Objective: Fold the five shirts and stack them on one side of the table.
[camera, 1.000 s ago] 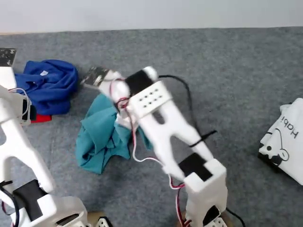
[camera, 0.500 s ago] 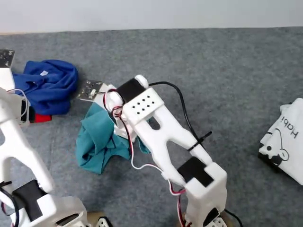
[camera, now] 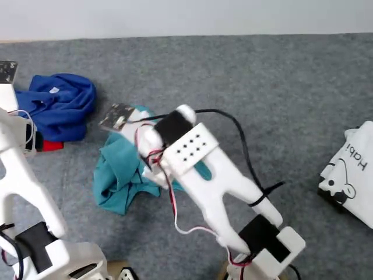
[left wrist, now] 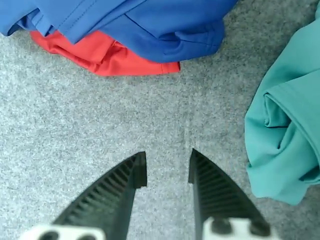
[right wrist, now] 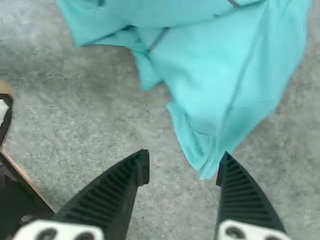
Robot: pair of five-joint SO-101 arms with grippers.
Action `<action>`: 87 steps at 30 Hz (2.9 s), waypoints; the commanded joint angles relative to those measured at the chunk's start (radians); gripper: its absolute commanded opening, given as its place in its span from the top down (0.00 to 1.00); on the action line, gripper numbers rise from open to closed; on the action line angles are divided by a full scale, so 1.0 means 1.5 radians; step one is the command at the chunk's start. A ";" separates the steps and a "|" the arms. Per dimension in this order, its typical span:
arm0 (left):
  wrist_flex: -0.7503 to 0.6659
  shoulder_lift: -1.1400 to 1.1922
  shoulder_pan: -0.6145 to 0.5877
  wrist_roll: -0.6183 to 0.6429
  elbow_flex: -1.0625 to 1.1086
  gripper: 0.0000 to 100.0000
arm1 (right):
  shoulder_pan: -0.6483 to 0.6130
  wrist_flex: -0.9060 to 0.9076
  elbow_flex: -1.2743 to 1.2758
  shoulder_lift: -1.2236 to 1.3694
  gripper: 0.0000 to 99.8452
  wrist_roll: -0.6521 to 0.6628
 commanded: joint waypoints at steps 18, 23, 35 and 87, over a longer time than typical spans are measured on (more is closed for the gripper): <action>0.001 -0.031 -0.001 0.002 -0.001 0.86 | 0.150 -0.060 0.127 0.094 0.77 0.016; 0.001 -0.031 -0.001 0.001 -0.001 0.86 | 0.190 -0.093 0.127 0.113 0.77 0.034; 0.001 -0.031 -0.001 0.003 -0.001 0.86 | 0.147 -0.145 0.127 0.178 0.77 0.033; 0.014 -0.031 -0.002 0.001 -0.004 0.86 | -0.117 0.024 -0.314 0.371 0.76 0.093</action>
